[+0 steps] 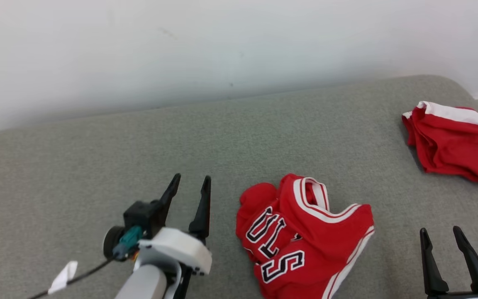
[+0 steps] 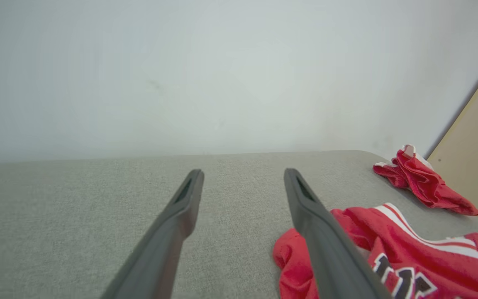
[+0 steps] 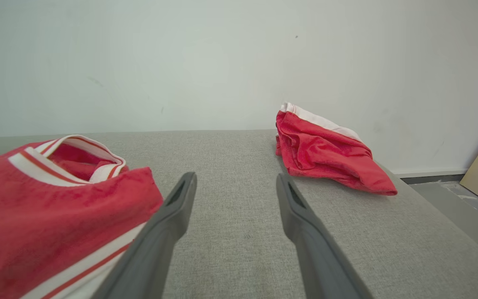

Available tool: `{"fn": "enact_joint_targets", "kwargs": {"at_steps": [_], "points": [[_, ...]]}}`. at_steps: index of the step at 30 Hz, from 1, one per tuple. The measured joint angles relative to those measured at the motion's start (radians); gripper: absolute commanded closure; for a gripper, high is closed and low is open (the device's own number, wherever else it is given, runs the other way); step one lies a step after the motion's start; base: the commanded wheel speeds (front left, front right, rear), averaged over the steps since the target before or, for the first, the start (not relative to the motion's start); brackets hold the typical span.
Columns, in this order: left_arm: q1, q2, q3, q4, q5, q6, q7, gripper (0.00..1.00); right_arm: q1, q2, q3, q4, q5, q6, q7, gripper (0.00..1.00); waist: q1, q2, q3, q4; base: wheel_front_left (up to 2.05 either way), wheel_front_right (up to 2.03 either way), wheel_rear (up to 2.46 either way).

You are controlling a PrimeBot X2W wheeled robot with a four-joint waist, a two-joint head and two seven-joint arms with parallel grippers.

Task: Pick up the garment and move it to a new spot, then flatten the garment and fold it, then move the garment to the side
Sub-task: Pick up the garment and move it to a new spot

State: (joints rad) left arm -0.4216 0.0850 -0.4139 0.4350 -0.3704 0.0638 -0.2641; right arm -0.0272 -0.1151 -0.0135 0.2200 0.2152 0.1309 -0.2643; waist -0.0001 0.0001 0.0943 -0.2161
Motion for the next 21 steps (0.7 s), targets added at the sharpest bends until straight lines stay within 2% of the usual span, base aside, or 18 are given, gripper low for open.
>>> {"fn": "enact_joint_targets", "kwargs": {"at_steps": [12,21], "points": [[0.353,-0.008,0.154,-0.287,0.113,-0.001,0.0,0.0,0.07,-0.013,-0.036,-0.006,-0.02,0.0,0.0,0.0,-0.0001,0.0,-0.073,0.076,0.0,0.0,0.0],[0.521,-0.024,0.267,-0.38,0.165,-0.024,0.0,0.0,0.119,-0.017,-0.074,-0.015,-0.03,0.0,0.0,0.0,-0.0001,0.0,-0.116,0.132,0.0,0.0,0.0]]}}
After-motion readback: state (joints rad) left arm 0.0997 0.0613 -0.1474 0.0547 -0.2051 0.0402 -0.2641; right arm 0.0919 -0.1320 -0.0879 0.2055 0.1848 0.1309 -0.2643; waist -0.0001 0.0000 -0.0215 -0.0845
